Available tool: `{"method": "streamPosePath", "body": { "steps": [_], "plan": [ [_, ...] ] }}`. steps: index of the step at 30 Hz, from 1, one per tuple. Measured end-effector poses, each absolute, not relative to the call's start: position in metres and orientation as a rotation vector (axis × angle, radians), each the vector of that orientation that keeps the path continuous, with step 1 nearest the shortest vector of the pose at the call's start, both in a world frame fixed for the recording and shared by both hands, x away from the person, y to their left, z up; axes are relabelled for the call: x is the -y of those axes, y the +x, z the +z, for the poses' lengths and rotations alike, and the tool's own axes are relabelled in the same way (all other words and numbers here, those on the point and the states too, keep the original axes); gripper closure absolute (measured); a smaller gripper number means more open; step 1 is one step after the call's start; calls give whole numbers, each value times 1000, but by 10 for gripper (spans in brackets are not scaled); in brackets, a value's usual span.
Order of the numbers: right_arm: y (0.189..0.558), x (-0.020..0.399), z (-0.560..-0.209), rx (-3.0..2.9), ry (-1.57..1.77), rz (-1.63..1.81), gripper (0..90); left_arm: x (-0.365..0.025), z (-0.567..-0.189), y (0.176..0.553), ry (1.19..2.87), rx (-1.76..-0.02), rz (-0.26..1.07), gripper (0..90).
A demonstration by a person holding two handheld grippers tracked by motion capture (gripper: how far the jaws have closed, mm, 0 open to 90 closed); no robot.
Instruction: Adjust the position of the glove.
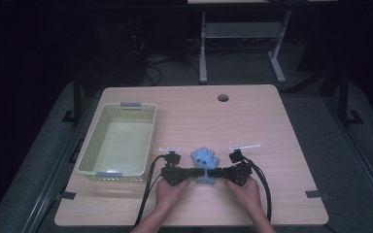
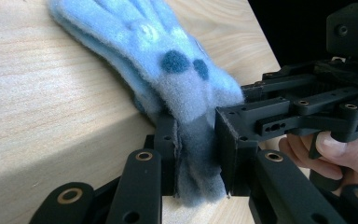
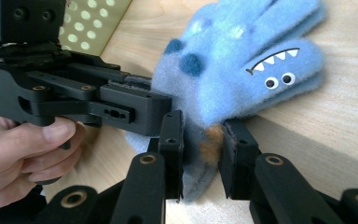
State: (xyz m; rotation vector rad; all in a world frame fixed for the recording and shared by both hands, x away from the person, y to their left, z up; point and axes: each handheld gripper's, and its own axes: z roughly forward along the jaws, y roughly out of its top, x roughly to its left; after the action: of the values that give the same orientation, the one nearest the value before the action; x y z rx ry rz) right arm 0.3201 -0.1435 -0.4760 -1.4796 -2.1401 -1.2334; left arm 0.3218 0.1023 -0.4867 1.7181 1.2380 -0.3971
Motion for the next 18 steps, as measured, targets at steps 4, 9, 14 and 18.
{"method": "streamPosePath", "body": {
  "steps": [4, 9, 14, 18],
  "plan": [
    [321, 144, -475, 2126, -1475, -1243, 738, -103, -486, 322, 1709, -1232, -398, 715],
    [320, 145, -472, 2116, -1471, -1259, 743, -103, -483, 321, 1717, -1214, -385, 718],
    [320, 145, -466, 2123, -1463, -1273, 744, -104, -478, 322, 1717, -1196, -380, 719],
    [318, 144, -461, 2122, -1460, -1288, 743, -105, -473, 320, 1715, -1185, -369, 718]
  ]
}}
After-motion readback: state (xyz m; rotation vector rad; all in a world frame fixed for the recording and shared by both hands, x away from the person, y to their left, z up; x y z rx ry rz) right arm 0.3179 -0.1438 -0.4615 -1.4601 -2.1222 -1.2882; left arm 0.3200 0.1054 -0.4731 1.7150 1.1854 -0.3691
